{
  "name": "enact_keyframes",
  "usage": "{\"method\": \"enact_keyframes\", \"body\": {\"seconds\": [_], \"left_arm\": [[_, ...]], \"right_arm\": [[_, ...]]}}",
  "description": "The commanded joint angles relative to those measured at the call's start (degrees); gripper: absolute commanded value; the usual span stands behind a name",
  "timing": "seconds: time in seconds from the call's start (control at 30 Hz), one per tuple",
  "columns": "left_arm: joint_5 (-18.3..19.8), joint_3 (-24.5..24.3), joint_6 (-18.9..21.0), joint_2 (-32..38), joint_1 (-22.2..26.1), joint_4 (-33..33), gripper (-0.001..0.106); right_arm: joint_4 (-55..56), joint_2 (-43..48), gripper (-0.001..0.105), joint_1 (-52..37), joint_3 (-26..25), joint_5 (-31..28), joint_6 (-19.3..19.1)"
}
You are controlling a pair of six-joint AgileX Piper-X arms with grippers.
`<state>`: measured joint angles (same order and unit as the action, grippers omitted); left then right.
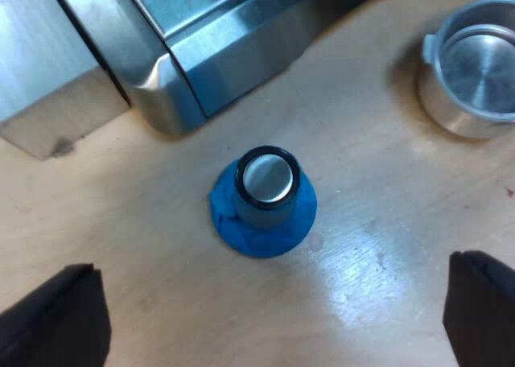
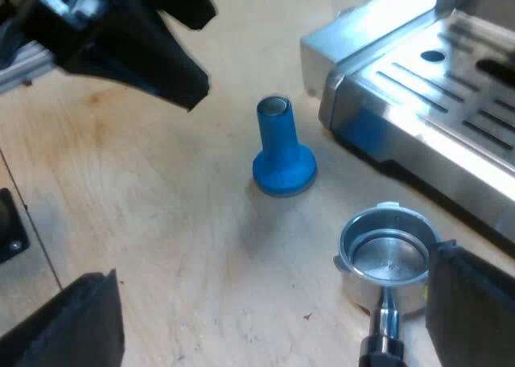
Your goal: Grind coffee beans and then tamp
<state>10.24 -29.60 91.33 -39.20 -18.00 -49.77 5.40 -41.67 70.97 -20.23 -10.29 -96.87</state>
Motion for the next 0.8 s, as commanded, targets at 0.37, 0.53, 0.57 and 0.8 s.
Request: {"method": "enact_keyframes", "body": {"seconds": [0.37, 0.53, 0.57, 0.8], "left_arm": [[-0.6, -14.2, 0.3, 4.0, 0.0, -8.0, 0.085], [-0.6, -20.1, 0.3, 4.0, 0.0, -9.1, 0.085], [-0.6, -21.9, 0.3, 4.0, 0.0, -9.5, 0.085], [-0.6, -27.9, 0.3, 4.0, 0.0, -9.7, 0.085]], "right_arm": [[13.9, 0.4, 0.077, -0.1, -12.2, -0.1, 0.3], [21.7, 0.4, 0.077, -0.1, -18.3, -0.1, 2.4], [24.6, 0.4, 0.077, -0.1, -20.7, -0.1, 2.9], [36.7, 0.4, 0.077, -0.6, -30.6, -5.8, 5.1]]}}
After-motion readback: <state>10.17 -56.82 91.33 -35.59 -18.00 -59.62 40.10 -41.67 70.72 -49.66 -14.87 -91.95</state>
